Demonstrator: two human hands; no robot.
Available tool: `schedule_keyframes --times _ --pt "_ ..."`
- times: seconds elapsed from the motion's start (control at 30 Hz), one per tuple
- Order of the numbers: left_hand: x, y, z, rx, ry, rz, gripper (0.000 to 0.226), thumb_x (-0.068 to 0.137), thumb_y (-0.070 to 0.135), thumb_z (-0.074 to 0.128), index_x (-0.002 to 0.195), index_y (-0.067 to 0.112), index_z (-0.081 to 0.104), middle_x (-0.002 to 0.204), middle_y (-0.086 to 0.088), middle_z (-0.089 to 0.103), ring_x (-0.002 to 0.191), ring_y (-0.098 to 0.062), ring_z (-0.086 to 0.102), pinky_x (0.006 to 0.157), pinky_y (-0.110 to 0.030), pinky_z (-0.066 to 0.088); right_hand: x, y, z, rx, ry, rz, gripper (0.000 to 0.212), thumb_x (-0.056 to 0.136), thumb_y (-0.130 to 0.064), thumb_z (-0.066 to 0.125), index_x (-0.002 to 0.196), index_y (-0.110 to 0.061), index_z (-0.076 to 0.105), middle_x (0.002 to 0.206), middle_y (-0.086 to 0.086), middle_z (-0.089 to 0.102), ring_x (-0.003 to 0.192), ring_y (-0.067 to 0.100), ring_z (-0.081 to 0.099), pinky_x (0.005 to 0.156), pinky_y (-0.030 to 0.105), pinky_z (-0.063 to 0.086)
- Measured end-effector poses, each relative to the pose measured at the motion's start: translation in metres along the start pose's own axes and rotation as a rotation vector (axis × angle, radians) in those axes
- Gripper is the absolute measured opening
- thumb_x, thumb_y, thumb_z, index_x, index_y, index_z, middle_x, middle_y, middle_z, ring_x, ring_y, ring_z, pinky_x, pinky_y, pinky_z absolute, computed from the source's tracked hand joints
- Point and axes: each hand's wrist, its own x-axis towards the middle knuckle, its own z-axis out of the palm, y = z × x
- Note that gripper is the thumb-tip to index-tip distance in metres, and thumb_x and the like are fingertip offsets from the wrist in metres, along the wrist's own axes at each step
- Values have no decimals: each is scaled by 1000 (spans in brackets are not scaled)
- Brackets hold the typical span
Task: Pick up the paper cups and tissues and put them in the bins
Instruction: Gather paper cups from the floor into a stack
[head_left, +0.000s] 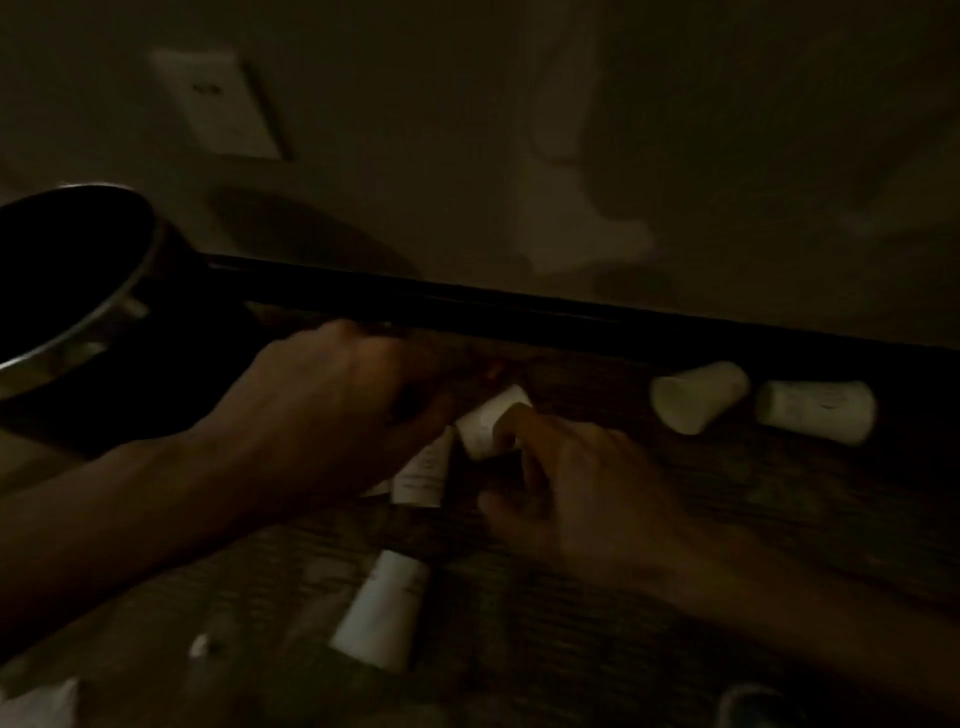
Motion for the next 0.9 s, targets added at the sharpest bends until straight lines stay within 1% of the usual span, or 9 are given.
schedule_keyframes --times 0.07,0.13,0.23,0.33,0.4,0.5,0.67,0.8,0.9 --pt "27 41 13 76 -80 107 35 85 61 33 96 43 61 86 16 60 75 -2 58 58 -23 46 -28 32 -12 46 -4 127 32 87 -56 58 112 -46 40 80 -26 38 72 -7 46 53 11 29" --pt "56 78 33 52 -190 184 20 93 56 44 92 41 58 86 15 59 71 -1 55 52 -16 34 -50 66 -24 126 26 283 34 86 -56 59 111 -52 37 90 -27 42 80 -10 47 57 10 32" --pt "105 127 74 -75 -301 240 9 98 46 51 99 38 54 97 11 60 77 -3 56 53 -17 34 -75 119 -37 196 118 451 36 85 -47 65 113 -49 42 108 -23 49 91 -8 48 72 12 39" --pt "146 164 111 -178 -239 228 26 96 40 56 119 27 54 122 0 57 99 -15 57 67 -25 45 -86 175 -48 33 213 614 49 84 -31 70 126 -36 46 134 -7 44 120 9 40 100 31 39" --pt "168 181 130 -192 -164 198 40 94 39 59 129 23 50 134 -6 49 117 -24 51 80 -34 48 -89 208 -52 -94 253 705 55 86 -31 69 136 -27 45 146 1 37 134 20 32 107 38 33" --pt "192 196 152 -166 -146 101 58 90 44 63 139 21 42 139 -9 43 126 -29 41 97 -45 45 -90 246 -48 -213 224 697 66 91 -37 64 147 -21 35 155 6 28 142 24 21 113 44 26" --pt "209 201 175 -138 -92 28 62 86 49 64 137 21 41 138 -8 41 127 -30 38 98 -48 37 -83 282 -44 -348 114 629 75 93 -37 60 154 -18 20 163 6 12 149 23 7 117 53 13" --pt "219 201 183 -180 -84 -16 64 86 44 68 135 18 37 139 -9 43 127 -29 41 97 -45 41 -69 293 -50 -410 90 625 76 90 -36 64 152 -21 22 156 7 22 143 26 14 111 59 19" --pt "223 201 186 -169 -111 -69 70 86 42 69 138 15 32 139 -13 46 130 -32 38 92 -43 43 -60 299 -54 -459 70 645 81 86 -42 67 151 -20 23 149 10 30 134 29 20 108 57 22"
